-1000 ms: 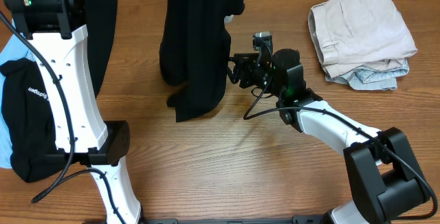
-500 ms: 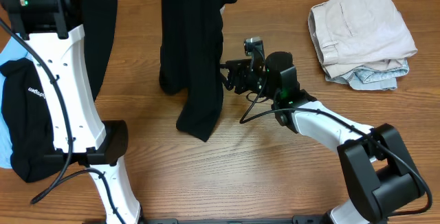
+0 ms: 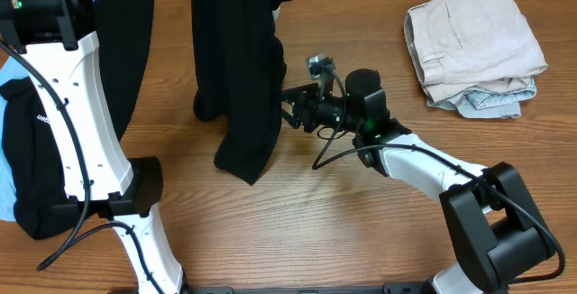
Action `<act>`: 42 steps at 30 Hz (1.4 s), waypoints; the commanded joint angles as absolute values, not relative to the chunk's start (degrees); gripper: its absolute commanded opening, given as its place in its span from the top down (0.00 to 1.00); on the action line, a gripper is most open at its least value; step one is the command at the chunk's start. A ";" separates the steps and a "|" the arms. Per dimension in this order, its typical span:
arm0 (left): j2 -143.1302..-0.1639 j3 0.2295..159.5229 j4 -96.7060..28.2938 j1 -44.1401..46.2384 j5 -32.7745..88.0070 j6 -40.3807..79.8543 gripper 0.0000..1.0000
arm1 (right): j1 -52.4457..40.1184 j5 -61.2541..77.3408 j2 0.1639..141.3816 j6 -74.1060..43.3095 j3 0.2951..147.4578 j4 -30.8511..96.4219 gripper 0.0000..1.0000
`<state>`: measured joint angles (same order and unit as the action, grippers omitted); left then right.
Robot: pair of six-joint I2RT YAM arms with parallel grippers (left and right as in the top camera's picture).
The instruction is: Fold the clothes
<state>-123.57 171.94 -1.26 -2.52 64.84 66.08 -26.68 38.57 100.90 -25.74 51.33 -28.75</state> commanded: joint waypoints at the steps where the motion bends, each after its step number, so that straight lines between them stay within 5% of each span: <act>1: -122.87 172.99 -0.84 -2.66 63.09 66.87 0.96 | -28.16 39.97 101.19 -25.76 52.16 -30.30 0.49; 4: -122.87 172.99 -0.84 -2.61 63.57 66.87 0.96 | -28.60 40.03 101.19 -25.80 52.21 -31.11 0.54; 8: -122.87 172.99 -1.76 -2.61 64.66 66.85 0.96 | -28.86 40.10 101.19 -27.79 52.23 -32.97 0.88; 10: -122.89 172.99 -2.59 -2.66 65.23 66.22 0.96 | -28.86 40.36 101.16 -29.63 52.23 -34.26 0.96; 20: -122.89 172.96 -4.95 -3.22 67.18 63.33 0.96 | -25.63 42.50 98.24 -28.62 52.23 -30.76 0.96; 32: -122.89 172.96 -20.62 -4.27 68.20 50.13 0.96 | -23.81 20.29 90.48 -13.34 63.64 13.72 0.96; 42: -122.89 172.96 -44.97 -4.27 64.53 29.78 0.96 | -23.77 16.95 90.41 -11.51 76.47 28.93 0.96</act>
<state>-123.57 172.11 -42.48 -4.12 67.07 39.81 -23.77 18.76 92.36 -13.34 72.71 27.51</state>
